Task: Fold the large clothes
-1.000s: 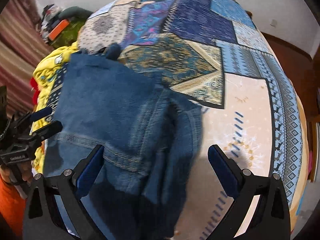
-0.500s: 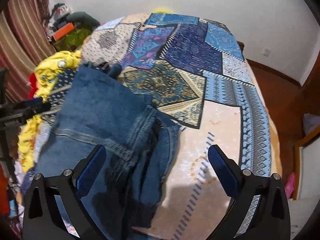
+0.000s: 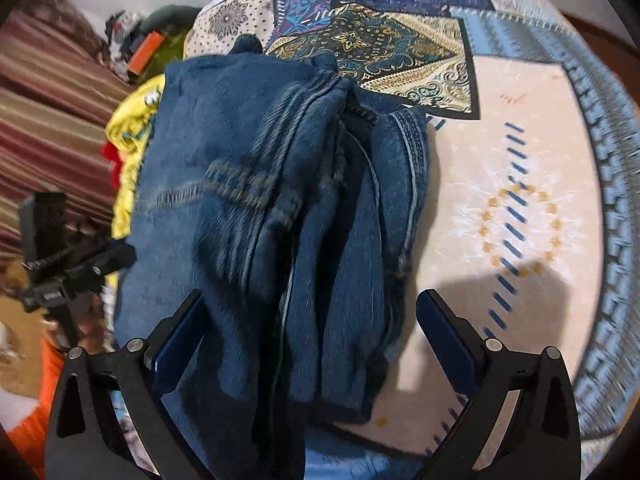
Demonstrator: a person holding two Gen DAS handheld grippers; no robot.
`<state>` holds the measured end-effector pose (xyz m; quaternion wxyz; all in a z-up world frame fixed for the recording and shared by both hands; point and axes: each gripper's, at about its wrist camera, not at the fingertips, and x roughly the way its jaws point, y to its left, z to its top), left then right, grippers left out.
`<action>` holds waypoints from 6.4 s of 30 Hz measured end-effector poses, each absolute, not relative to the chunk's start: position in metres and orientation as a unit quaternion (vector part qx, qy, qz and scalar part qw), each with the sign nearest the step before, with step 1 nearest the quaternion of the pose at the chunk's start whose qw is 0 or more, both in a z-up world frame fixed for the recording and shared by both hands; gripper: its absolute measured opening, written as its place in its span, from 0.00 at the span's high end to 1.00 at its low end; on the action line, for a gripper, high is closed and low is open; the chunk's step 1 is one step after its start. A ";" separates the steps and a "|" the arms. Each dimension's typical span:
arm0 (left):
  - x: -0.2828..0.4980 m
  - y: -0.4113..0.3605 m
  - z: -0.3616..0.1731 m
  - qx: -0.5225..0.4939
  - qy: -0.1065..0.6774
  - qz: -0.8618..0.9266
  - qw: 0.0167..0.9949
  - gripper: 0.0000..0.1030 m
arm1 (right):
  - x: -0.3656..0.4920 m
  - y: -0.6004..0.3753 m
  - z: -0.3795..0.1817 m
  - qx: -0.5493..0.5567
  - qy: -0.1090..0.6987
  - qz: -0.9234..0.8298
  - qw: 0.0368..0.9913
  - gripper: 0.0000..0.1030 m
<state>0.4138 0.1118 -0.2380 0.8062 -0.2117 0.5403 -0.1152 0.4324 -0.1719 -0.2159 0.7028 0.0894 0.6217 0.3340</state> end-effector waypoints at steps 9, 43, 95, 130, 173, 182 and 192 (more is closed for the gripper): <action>0.453 0.093 -0.265 -0.239 0.565 -0.141 0.777 0.09 | 0.458 -0.165 -0.240 0.158 0.637 0.348 0.670 0.00; 0.395 0.208 -0.064 -0.205 0.352 -0.126 0.905 0.64 | 0.447 -0.046 -0.074 0.115 0.482 0.411 0.765 0.68; 0.352 0.274 -0.221 -0.015 0.502 0.059 0.863 0.13 | 0.429 0.048 -0.203 0.002 0.548 0.324 0.771 0.36; 0.055 0.114 0.053 -0.001 0.032 0.086 0.996 0.12 | 0.154 -0.054 0.072 0.046 0.107 0.388 0.914 0.23; 0.053 0.100 0.030 -0.011 0.065 0.112 0.991 0.00 | 0.143 -0.068 0.058 0.030 0.124 0.344 0.930 0.00; 0.055 0.099 0.029 -0.011 0.066 0.111 0.992 0.00 | 0.144 -0.070 0.059 0.031 0.125 0.345 0.930 0.00; 0.057 0.103 0.025 -0.016 0.071 0.105 0.992 0.00 | 0.143 -0.071 0.059 0.029 0.125 0.343 0.931 0.00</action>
